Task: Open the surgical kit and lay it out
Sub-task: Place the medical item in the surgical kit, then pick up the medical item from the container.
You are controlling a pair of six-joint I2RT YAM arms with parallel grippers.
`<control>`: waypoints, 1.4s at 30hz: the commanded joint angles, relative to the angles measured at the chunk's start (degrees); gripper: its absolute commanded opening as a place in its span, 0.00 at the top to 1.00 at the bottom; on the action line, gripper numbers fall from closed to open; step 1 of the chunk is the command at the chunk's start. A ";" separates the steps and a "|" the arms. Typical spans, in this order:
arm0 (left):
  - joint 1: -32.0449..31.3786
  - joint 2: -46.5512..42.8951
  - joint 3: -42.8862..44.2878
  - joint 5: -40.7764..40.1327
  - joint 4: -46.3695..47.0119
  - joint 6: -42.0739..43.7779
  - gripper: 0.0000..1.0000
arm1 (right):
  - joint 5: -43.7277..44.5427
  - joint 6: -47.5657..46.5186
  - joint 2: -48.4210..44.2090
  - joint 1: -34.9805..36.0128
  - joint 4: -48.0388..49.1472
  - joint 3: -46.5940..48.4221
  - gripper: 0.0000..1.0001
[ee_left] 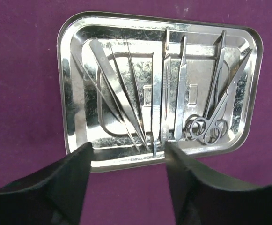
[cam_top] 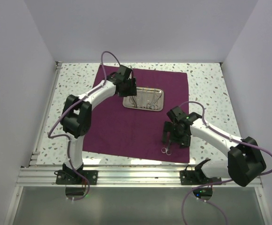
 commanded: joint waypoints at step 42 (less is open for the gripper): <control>-3.52 11.86 8.46 -10.14 -5.65 -4.24 0.63 | 6.70 -4.70 2.49 0.23 -9.96 9.43 0.07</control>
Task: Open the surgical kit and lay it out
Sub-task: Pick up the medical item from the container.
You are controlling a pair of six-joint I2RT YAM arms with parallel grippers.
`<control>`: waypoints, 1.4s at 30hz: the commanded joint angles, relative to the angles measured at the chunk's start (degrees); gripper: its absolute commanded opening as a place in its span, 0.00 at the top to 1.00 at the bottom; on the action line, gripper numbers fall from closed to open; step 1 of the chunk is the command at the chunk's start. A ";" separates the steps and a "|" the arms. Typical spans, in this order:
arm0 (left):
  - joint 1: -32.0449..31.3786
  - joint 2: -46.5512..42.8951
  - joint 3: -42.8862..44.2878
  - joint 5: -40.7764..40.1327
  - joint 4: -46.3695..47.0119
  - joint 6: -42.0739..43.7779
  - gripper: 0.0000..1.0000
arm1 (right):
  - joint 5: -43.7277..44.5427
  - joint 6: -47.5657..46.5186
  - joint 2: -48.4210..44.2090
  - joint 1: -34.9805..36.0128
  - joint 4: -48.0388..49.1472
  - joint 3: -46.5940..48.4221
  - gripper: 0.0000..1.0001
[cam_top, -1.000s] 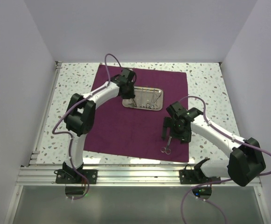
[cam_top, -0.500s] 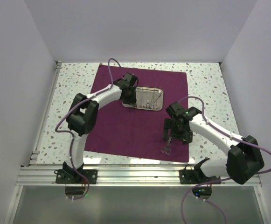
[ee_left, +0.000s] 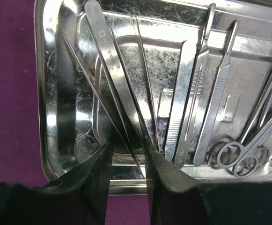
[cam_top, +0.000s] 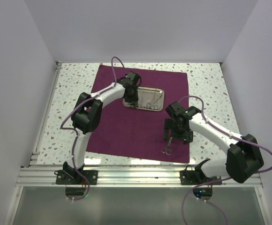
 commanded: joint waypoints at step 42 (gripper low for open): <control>0.84 -14.21 -0.15 0.11 -11.18 4.94 1.00 | 0.99 -5.26 6.83 -0.12 0.87 9.16 0.07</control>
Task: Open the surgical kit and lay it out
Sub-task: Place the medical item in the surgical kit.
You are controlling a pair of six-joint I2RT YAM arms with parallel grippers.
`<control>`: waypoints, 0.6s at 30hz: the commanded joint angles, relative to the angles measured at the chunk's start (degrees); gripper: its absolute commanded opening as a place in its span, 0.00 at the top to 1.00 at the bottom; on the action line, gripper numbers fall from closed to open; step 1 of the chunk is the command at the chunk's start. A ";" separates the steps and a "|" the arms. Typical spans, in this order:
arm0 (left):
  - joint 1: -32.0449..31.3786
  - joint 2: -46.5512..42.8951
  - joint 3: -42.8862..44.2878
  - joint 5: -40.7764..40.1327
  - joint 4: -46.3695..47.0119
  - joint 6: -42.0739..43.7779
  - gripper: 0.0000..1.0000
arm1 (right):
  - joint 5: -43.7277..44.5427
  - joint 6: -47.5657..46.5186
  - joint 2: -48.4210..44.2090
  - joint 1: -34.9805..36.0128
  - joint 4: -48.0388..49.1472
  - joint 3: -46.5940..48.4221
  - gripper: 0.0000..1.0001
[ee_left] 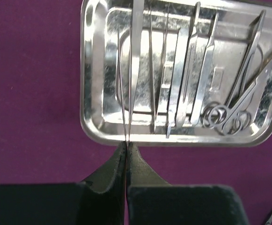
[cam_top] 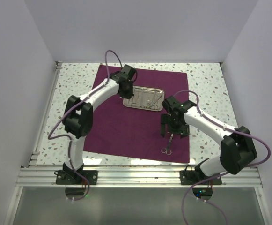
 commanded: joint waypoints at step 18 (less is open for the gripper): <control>-3.60 -48.66 -65.16 5.99 11.85 -4.35 0.71 | -5.14 -4.87 26.42 -2.32 6.68 42.46 0.11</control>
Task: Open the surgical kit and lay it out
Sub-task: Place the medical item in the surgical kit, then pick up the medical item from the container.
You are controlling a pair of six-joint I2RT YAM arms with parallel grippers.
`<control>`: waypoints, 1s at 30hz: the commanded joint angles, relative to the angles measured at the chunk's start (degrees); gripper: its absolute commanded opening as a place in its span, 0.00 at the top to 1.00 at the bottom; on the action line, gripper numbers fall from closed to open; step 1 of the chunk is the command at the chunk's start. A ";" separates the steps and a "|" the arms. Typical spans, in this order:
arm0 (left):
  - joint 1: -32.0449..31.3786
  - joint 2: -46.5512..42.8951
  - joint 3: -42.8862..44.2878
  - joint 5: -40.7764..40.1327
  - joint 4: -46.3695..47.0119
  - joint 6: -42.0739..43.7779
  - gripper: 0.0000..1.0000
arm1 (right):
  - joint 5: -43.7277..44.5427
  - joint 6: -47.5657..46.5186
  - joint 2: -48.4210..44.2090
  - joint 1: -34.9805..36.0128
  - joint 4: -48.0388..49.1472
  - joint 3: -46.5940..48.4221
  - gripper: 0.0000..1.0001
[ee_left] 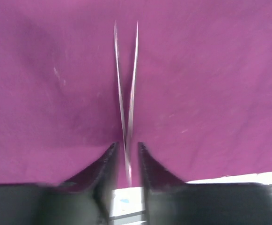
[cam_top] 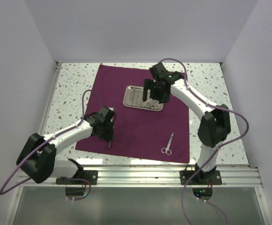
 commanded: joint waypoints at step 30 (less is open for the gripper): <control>1.19 -1.41 4.00 -2.38 -1.54 3.85 0.12 | 10.29 4.73 43.40 -3.17 -2.35 49.21 0.57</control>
